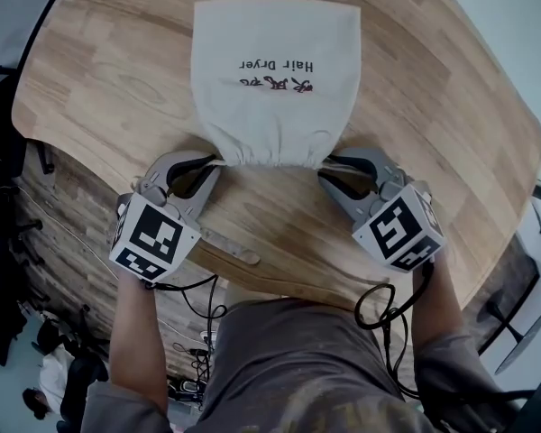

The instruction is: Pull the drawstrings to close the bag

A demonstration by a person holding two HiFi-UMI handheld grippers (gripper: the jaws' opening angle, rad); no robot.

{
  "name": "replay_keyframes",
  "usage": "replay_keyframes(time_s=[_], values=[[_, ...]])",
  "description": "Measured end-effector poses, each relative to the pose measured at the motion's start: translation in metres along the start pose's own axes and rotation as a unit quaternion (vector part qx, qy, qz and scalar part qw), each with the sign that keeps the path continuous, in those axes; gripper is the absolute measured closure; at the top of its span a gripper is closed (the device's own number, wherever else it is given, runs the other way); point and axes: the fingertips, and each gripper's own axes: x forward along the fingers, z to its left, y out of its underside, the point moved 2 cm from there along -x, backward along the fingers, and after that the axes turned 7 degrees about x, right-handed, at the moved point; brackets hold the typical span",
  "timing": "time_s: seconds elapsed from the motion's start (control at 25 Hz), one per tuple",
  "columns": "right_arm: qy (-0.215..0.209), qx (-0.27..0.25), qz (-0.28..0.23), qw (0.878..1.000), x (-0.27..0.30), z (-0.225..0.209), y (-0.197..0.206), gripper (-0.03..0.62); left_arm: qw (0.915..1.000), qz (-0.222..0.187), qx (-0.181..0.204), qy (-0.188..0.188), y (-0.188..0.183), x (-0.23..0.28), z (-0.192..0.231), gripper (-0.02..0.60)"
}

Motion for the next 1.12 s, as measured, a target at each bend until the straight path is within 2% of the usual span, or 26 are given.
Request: replay_keyframes(time_s=[0.08, 0.16, 0.28, 0.6, 0.84, 1.12], values=[[0.004, -0.004, -0.001, 1.000, 0.001, 0.000, 0.001, 0.481, 1.0000, 0.002, 0.009, 0.000, 0.000, 0.001, -0.001, 0.564], [0.012, -0.007, 0.000, 1.000, 0.001, 0.001, 0.001, 0.551, 0.9999, 0.003, 0.016, -0.003, 0.000, 0.001, -0.002, 0.568], [0.015, -0.001, -0.001, 1.000, 0.001, 0.001, -0.001, 0.553, 0.9993, 0.005, 0.036, -0.013, 0.001, -0.001, -0.003, 0.568], [0.010, 0.012, -0.005, 1.000, 0.002, -0.001, 0.001, 0.554, 0.9997, -0.007, 0.025, -0.003, 0.003, 0.000, -0.001, 0.568], [0.002, 0.029, -0.007, 1.000, -0.003, -0.001, 0.001, 0.557, 0.9990, 0.004, -0.043, -0.014, 0.006, -0.006, 0.007, 0.572], [0.013, 0.061, -0.012, 0.998, -0.003, -0.007, 0.008, 0.559, 0.9952, 0.004, -0.094, -0.028, 0.028, -0.016, 0.025, 0.572]])
